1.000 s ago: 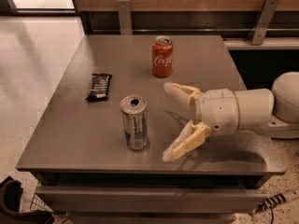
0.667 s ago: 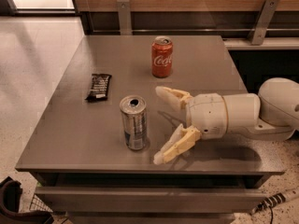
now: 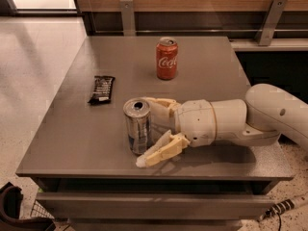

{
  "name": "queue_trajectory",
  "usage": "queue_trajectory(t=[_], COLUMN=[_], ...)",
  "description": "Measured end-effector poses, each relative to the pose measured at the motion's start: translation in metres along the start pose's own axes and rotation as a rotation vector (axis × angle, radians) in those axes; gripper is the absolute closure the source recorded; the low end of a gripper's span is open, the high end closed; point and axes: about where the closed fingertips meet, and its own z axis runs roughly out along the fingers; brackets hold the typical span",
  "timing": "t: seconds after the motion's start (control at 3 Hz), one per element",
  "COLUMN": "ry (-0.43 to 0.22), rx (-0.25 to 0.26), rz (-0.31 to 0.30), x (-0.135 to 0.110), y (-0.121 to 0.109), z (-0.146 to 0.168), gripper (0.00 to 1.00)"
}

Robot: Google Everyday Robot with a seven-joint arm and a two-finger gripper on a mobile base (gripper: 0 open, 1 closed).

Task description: Pick redbull can

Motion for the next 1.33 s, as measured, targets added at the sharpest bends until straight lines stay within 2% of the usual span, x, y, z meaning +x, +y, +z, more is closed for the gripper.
queue_trajectory(t=[1.0,1.33], ry=[0.003,0.004], rx=[-0.009,-0.013], rz=[-0.005,-0.006], x=[-0.0027,-0.0036], y=[0.0022,0.0031], z=[0.0044,0.0062], gripper=[0.86,1.00])
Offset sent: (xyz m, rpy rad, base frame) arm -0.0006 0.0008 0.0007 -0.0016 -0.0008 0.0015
